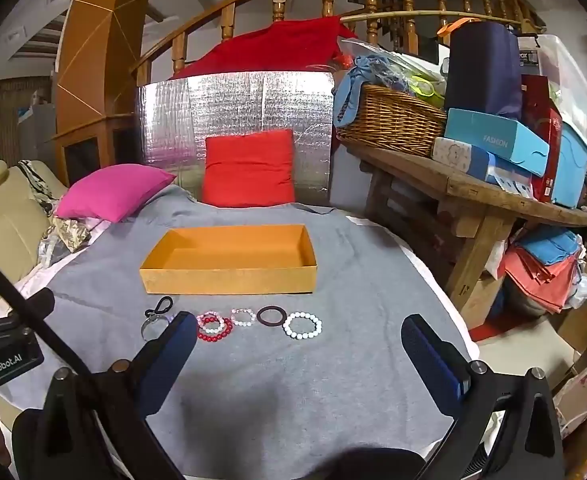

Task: Organize jewelry
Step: 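Move the left tool toward the silver bangle while the right tool approaches the white pearl bracelet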

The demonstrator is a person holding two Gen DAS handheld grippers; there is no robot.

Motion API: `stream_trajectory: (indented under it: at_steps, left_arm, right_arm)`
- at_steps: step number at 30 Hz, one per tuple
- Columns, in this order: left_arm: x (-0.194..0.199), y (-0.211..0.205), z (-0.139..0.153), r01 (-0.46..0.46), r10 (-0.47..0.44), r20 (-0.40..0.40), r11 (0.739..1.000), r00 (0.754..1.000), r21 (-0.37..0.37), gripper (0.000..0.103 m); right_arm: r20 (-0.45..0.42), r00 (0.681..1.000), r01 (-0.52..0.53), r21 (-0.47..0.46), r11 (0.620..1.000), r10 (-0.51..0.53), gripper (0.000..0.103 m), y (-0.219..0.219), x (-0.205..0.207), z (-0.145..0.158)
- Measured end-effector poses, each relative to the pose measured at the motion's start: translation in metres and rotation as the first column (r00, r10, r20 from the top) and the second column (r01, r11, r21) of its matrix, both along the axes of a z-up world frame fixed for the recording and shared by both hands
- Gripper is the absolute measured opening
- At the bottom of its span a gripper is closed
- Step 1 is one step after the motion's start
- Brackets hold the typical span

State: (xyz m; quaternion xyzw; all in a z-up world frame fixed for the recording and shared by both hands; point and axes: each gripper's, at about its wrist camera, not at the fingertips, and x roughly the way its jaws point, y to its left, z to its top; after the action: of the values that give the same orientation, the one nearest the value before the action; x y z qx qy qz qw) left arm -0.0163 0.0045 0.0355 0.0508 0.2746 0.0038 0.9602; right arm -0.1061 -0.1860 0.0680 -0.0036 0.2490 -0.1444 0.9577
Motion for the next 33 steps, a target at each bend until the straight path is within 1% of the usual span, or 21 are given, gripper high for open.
stream_trajectory:
  at_steps: [4,7,11,16,22,24,27,28,30,31,33]
  left_arm:
    - [0.002,0.000,-0.003,-0.002,0.002,-0.005,1.000,1.000,-0.001,0.103]
    - [0.007,0.001,-0.006,-0.008,0.008,-0.013,1.000,1.000,-0.003,0.103]
    - [0.012,0.003,-0.010,-0.014,0.014,-0.018,1.000,1.000,-0.003,0.103]
    - [0.024,0.007,-0.017,-0.024,0.024,-0.028,1.000,0.999,-0.009,0.103]
    - [0.041,0.017,-0.030,-0.036,0.036,-0.044,0.999,0.998,-0.002,0.103]
    - [0.048,0.021,-0.037,-0.041,0.042,-0.054,0.999,0.998,0.009,0.103]
    - [0.059,0.028,-0.048,-0.045,0.046,-0.069,0.999,0.997,0.012,0.103]
    - [0.063,0.030,-0.052,-0.043,0.044,-0.073,0.999,0.996,0.014,0.103]
    - [0.070,0.031,-0.059,-0.033,0.034,-0.080,0.999,0.996,0.020,0.103]
    - [0.074,0.032,-0.064,-0.023,0.025,-0.081,0.999,0.996,0.026,0.103]
    - [0.080,0.031,-0.074,0.001,0.002,-0.085,0.999,0.996,0.035,0.103]
  right_arm:
    - [-0.009,1.000,0.001,-0.002,1.000,-0.001,0.103,0.000,0.003,-0.008]
    - [-0.019,1.000,0.002,-0.001,1.000,-0.002,0.103,0.006,0.007,-0.007]
    - [-0.028,1.000,0.003,-0.008,1.000,-0.003,0.103,0.000,0.012,-0.013]
    - [-0.052,0.999,0.005,-0.011,1.000,-0.005,0.103,-0.002,0.021,-0.019]
    - [-0.099,0.995,0.001,-0.021,1.000,-0.003,0.103,0.001,0.038,-0.029]
    - [-0.096,0.995,-0.009,-0.004,1.000,0.009,0.103,-0.001,0.045,-0.033]
    - [-0.093,0.994,-0.049,0.060,0.997,0.055,0.103,-0.009,0.057,-0.040]
    - [-0.096,0.992,-0.070,0.088,0.994,0.079,0.103,-0.013,0.061,-0.044]
    - [-0.072,0.991,-0.107,0.127,0.986,0.116,0.103,-0.020,0.069,-0.049]
    - [-0.076,0.988,-0.124,0.140,0.982,0.136,0.103,-0.025,0.075,-0.053]
    - [-0.092,0.978,-0.162,0.212,0.964,0.185,0.103,-0.033,0.088,-0.064]
